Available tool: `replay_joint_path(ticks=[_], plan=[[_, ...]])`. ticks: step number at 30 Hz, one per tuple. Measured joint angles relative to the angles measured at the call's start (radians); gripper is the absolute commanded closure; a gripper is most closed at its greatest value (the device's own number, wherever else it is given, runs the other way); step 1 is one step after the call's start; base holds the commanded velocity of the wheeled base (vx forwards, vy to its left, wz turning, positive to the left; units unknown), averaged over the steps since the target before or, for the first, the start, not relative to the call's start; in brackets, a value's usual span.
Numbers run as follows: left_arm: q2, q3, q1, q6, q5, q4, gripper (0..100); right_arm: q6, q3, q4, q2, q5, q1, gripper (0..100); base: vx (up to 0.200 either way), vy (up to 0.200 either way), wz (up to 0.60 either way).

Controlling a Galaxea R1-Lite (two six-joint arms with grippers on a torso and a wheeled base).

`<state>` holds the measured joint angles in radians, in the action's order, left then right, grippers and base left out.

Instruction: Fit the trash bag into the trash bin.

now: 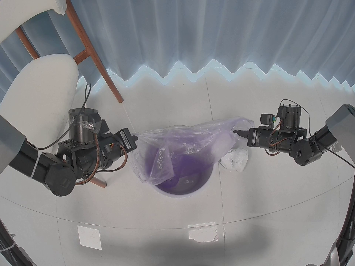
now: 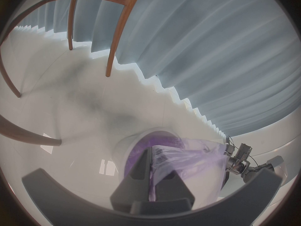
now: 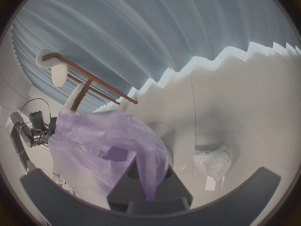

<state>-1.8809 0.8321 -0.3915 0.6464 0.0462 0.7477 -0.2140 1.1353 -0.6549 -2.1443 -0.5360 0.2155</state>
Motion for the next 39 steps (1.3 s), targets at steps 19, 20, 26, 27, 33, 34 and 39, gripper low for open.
replay_joint_path(ticks=[19,20,26,27,33,34,39], plan=[[-0.027,0.026,-0.042,-0.003,0.002,0.009,100,-0.479,-0.054,-0.058,0.104,0.0,0.068,0,0.0,0.0,0.0],[-0.027,0.026,-0.043,-0.003,0.002,0.011,100,-0.531,-0.058,-0.051,0.13,0.002,0.074,0,0.0,0.0,0.0],[-0.019,0.026,-0.045,-0.003,0.001,0.023,100,-0.691,-0.081,0.109,0.302,0.011,0.11,0,0.0,0.0,0.0],[-0.017,0.026,-0.045,-0.004,0.001,0.024,100,-0.701,-0.083,0.169,0.329,0.013,0.113,0,0.0,0.0,0.0],[-0.002,0.026,-0.051,-0.004,0.0,0.03,100,-0.742,-0.085,0.563,0.45,0.032,0.135,0,0.0,0.0,0.0],[0.0,0.026,-0.052,-0.004,0.0,0.031,100,-0.749,-0.084,0.628,0.467,0.04,0.14,0,0.0,0.0,0.0],[0.018,0.022,-0.064,-0.004,-0.002,0.034,100,-0.803,-0.081,0.836,0.53,0.125,0.206,0,0.0,0.0,0.0]])
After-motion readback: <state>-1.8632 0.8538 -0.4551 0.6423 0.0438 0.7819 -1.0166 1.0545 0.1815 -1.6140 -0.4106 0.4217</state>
